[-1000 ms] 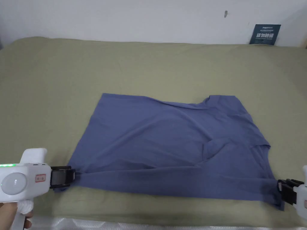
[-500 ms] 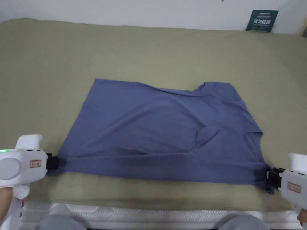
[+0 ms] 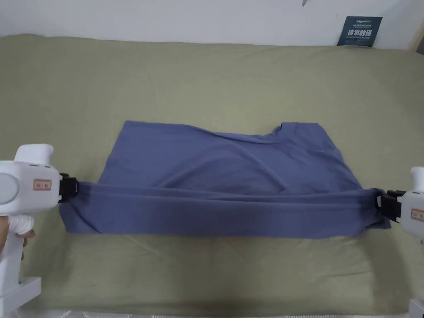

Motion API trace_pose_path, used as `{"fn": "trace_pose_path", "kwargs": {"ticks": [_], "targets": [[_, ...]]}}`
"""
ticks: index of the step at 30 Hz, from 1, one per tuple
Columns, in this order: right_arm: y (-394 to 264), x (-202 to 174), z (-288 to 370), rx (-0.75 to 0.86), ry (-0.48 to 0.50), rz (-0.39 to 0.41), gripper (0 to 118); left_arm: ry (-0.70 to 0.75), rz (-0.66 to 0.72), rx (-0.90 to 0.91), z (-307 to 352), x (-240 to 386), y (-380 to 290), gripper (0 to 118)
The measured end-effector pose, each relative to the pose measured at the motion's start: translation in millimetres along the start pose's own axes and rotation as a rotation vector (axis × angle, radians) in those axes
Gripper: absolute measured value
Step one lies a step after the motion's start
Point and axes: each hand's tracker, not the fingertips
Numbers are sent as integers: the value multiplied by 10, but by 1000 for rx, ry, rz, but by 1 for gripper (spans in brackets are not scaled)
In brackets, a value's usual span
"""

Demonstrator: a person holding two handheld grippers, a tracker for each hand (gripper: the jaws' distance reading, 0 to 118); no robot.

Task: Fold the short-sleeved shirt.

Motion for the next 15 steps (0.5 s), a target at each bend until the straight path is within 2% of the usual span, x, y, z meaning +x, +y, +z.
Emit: {"fn": "trace_pose_path", "kwargs": {"ticks": [6,13,14,15], "targets": [[358,27,-551,-58,-10,-39,4,11,19,-15,-491,114,443,3],[379,48,-1104,-164,-37,-72,4,45,28,-85,-1093,87,519,3],[362,50,-1135,-169,-39,-79,5,44,27,-91,-1139,88,508,3],[350,53,-1151,-179,-34,-89,12,39,26,-96,-1145,79,482,4]]}}
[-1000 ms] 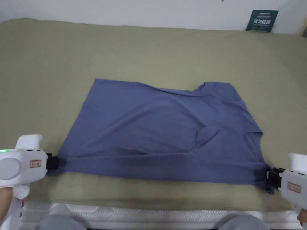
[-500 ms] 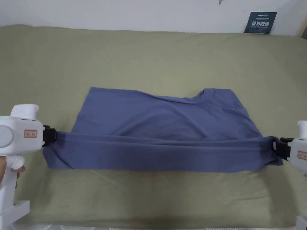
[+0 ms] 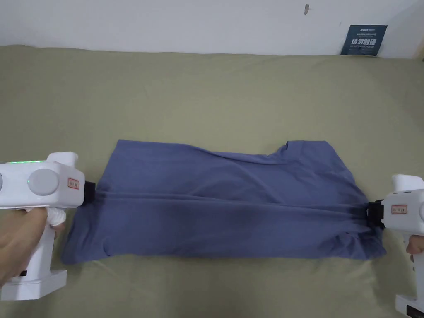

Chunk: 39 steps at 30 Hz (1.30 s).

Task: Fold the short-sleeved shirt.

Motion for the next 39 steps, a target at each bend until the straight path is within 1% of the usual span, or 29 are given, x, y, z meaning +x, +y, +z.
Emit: {"fn": "trace_pose_path", "kwargs": {"ticks": [1,2,3,4,6,8,9,10,11,12,13,15,17,19,20,21,22,23,24,25,27,29,30,31,32,33,34,38,39], "targets": [[-15,3,-2,-3,-3,-4,37,-1,2,0,-5,-1,-21,17],[-31,5,17,-1,-9,-7,68,-13,7,9,11,-11,-39,50],[-48,11,47,2,-14,-5,100,-24,7,26,41,-19,-61,92],[-68,32,86,4,-6,-4,118,-39,9,37,89,-42,-84,118],[-158,36,181,47,25,-16,108,3,2,76,234,-34,-140,113],[-211,39,284,57,1,1,108,-5,6,83,349,-128,-163,111],[-261,50,338,65,4,2,106,2,10,90,401,-187,-209,104],[-321,56,389,76,9,-3,91,7,21,95,464,-220,-260,73],[-371,57,426,78,12,-5,59,8,32,94,516,-251,-305,27],[-430,61,470,81,23,-3,12,-1,53,87,566,-247,-399,0],[-487,62,512,95,32,3,0,-13,62,86,589,-263,-471,0],[-579,56,532,127,-4,6,0,-3,64,71,618,-249,-544,0],[-605,81,570,80,68,6,0,-39,69,52,659,-214,-643,0],[-655,78,579,89,52,17,0,-61,68,40,671,-153,-677,0],[-661,81,566,86,54,24,0,-70,69,40,696,-154,-709,4],[-641,78,565,77,58,28,0,-68,67,33,682,-122,-716,25],[-640,82,550,75,59,26,0,-65,60,16,640,-93,-715,81],[-638,87,532,73,60,26,0,-51,57,-9,581,-62,-721,117],[-632,92,511,67,60,29,0,-32,63,-37,421,-117,-730,118],[-619,81,513,67,59,28,0,24,72,-3,374,-131,-726,114],[-612,92,487,59,62,25,0,15,50,-41,264,-115,-717,107],[-607,96,446,48,59,33,0,-14,63,-54,254,-62,-786,67],[-610,109,430,43,58,35,6,-3,59,-57,253,-37,-799,58],[-615,128,421,41,60,31,41,65,20,-30,275,-25,-814,48],[-614,145,405,37,55,29,79,16,14,-34,293,-22,-809,31],[-596,174,325,27,53,25,108,12,18,-37,319,-33,-796,10],[-592,193,281,8,55,22,118,-6,23,-34,339,-41,-787,5],[-565,149,157,-8,30,31,106,-8,17,-37,324,-23,-755,5],[-561,169,106,-13,22,28,87,-7,23,-36,313,-29,-756,5]]}}
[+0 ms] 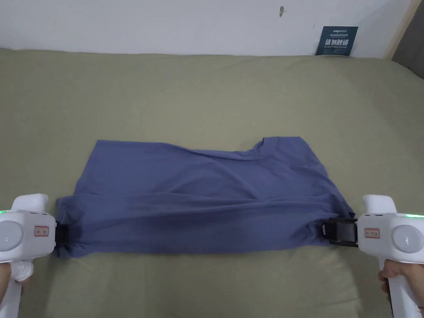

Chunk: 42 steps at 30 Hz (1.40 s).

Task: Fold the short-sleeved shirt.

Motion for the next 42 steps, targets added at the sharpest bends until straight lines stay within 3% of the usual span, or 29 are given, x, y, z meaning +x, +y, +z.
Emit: {"fn": "trace_pose_path", "kwargs": {"ticks": [1,4,6,10,22,24,29,33,34,35,36,38,39,40,42], "targets": [[3,31,-34,-16,-9,-14,42,2,10,-1,3,27,-3,5],[-23,65,-17,-9,14,-54,6,3,19,5,25,38,-25,5],[-27,87,83,3,76,-60,6,9,14,8,60,37,-21,5],[-39,85,295,29,50,-21,5,20,15,24,196,17,-8,4],[-401,100,769,40,90,-13,4,15,26,25,531,-63,-413,4],[-474,125,795,36,56,-2,4,12,36,22,561,-72,-486,4],[-544,267,765,11,94,-95,3,6,24,17,542,-46,-550,4],[-580,127,702,8,88,-50,4,3,37,15,493,-37,-538,4],[-581,128,667,10,90,-54,6,-6,45,17,491,-43,-538,5],[-595,119,657,26,83,-65,25,-19,56,23,489,-57,-541,12],[-606,107,658,33,83,-65,36,-32,67,33,487,-75,-544,18],[-603,139,618,37,55,-51,65,-103,78,57,533,-102,-541,39],[-592,149,600,12,42,-52,109,-101,86,51,535,-114,-537,82],[-607,160,667,14,39,-64,114,-89,78,52,541,-93,-534,118],[-549,173,721,62,22,-59,103,-51,21,119,666,-58,-480,118]]}}
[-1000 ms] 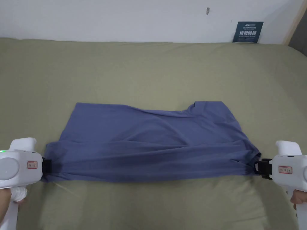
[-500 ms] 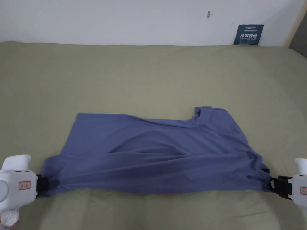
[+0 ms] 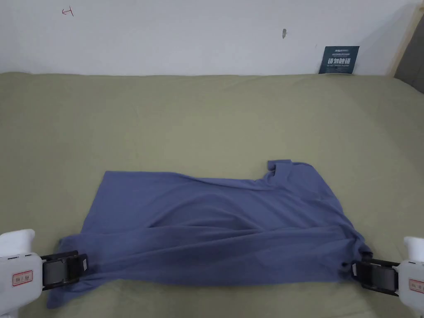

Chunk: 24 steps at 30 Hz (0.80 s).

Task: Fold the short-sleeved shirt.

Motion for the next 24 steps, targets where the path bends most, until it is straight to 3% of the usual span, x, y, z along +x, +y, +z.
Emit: {"fn": "trace_pose_path", "kwargs": {"ticks": [2,3,4,5,6,7,12,17,20,21,23,24], "targets": [[61,-19,61,48,-9,19,104,16,-31,5,64,62,100,111],[113,-52,102,62,-2,21,101,10,-35,36,90,76,164,102],[201,-159,171,86,-1,26,86,7,-52,49,119,115,236,70],[254,-222,221,135,0,27,58,12,-65,70,137,165,299,30],[319,-301,247,169,14,43,21,5,-71,96,125,224,372,1],[393,-386,234,178,6,65,1,7,-76,110,67,256,446,1],[808,-637,-46,154,67,74,0,-39,-80,80,-345,408,984,1],[1254,-747,-482,135,50,90,0,8,-112,40,-1034,462,1620,2],[1440,-730,-741,97,38,97,0,28,-101,-3,-1443,455,1887,14],[1499,-708,-825,88,30,108,0,38,-106,-12,-1573,461,1942,26],[1566,-680,-959,74,5,125,0,66,-133,-77,-1846,465,2014,95],[1620,-605,-1063,57,8,124,0,73,-134,-111,-1959,460,2026,103]]}}
